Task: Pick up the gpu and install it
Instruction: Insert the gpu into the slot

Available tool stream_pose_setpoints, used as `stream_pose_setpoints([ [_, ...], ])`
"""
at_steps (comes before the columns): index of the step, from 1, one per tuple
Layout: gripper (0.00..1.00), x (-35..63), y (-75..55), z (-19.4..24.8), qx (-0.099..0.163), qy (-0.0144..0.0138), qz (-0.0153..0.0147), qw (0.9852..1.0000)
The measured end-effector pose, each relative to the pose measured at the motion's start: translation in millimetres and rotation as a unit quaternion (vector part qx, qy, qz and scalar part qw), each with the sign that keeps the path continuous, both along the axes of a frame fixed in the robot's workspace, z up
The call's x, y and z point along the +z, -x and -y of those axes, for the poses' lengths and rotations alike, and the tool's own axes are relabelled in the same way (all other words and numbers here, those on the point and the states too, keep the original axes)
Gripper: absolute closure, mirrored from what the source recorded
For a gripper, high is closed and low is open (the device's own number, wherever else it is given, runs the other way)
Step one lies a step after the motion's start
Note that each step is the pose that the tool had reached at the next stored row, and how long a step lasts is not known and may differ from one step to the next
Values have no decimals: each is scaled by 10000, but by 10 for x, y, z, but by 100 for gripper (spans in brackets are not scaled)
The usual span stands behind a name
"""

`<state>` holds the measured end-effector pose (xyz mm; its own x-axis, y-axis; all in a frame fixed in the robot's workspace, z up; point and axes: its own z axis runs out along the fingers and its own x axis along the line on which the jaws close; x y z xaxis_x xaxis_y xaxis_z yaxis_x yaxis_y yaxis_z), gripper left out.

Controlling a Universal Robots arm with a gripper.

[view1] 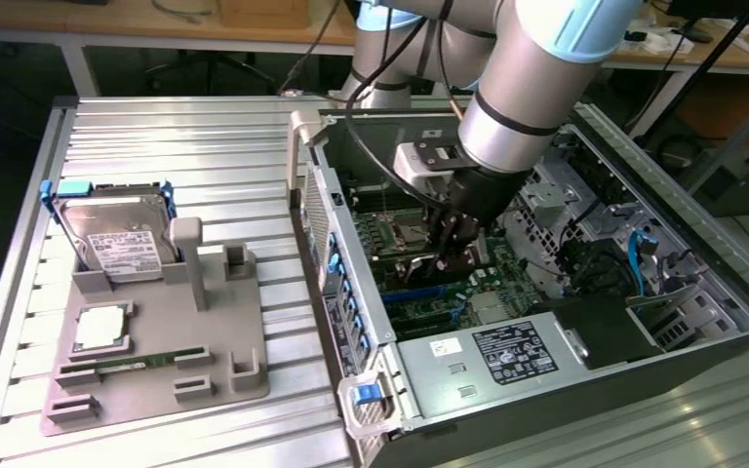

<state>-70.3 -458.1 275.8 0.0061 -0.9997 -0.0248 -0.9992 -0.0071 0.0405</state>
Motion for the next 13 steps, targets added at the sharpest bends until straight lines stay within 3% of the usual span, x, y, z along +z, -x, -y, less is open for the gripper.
stream_pose_setpoints([
  [13, 73, -71, 11, 5, -3, 1, -1, 10000],
])
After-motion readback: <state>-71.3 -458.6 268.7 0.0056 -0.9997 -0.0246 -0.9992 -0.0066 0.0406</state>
